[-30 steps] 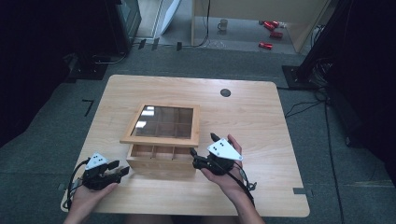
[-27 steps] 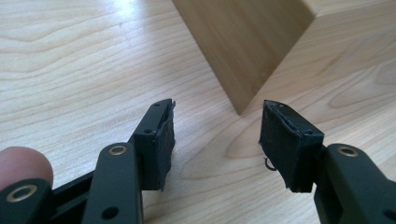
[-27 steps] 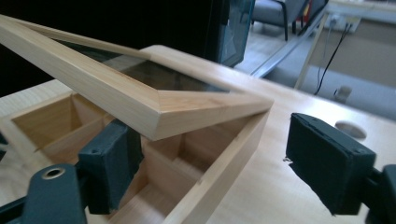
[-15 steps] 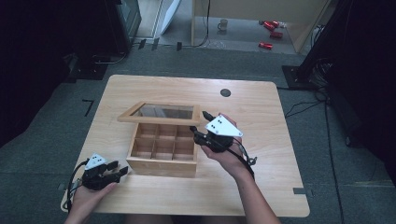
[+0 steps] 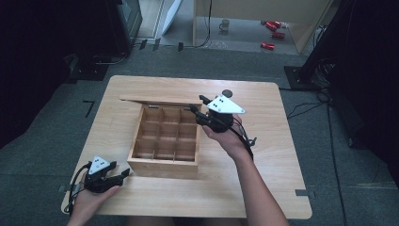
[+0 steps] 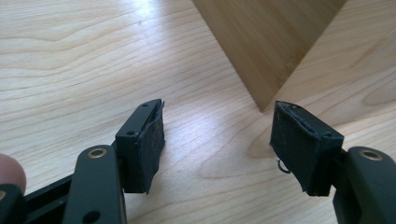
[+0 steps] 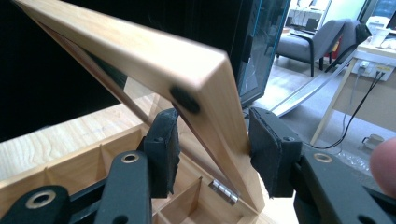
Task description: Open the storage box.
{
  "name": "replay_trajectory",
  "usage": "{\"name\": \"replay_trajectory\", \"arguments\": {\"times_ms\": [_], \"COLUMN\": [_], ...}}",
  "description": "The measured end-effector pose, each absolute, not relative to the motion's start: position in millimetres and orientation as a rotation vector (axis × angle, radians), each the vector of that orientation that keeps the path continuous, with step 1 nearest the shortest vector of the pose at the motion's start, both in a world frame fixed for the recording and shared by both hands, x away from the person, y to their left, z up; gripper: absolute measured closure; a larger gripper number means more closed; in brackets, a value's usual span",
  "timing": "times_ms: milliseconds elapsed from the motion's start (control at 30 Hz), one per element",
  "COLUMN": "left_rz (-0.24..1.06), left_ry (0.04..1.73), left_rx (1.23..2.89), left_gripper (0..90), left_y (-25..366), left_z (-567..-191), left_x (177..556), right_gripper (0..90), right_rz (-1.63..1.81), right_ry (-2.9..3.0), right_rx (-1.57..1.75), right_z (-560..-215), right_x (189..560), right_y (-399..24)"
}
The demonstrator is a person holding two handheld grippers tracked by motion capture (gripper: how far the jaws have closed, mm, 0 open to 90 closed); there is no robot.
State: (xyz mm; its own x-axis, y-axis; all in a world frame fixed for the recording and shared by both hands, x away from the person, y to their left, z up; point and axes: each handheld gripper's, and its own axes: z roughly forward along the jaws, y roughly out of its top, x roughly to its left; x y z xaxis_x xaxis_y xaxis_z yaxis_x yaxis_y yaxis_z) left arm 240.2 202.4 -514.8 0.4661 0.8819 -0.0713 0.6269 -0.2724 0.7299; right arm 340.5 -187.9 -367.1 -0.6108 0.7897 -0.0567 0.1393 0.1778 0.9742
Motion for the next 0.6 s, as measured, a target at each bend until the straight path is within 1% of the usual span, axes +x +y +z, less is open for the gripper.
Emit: {"name": "replay_trajectory", "arguments": {"times_ms": [167,267,600], "left_rz": [0.545,0.528,0.517], "left_ry": [1.269,1.28,1.298], "left_rx": [2.027,2.004,1.981], "left_gripper": [34.9,34.8,34.9], "left_y": [205,207,208], "left_z": [-516,-516,-516], "left_x": [238,239,239], "right_gripper": [55.0,54.2,54.4], "right_rz": [1.491,1.497,1.509], "right_ry": [1.884,1.903,1.916], "right_rx": [0.916,0.944,1.029], "right_z": [-372,-377,-384], "right_x": [358,371,396], "right_y": [-190,-191,-192]}}
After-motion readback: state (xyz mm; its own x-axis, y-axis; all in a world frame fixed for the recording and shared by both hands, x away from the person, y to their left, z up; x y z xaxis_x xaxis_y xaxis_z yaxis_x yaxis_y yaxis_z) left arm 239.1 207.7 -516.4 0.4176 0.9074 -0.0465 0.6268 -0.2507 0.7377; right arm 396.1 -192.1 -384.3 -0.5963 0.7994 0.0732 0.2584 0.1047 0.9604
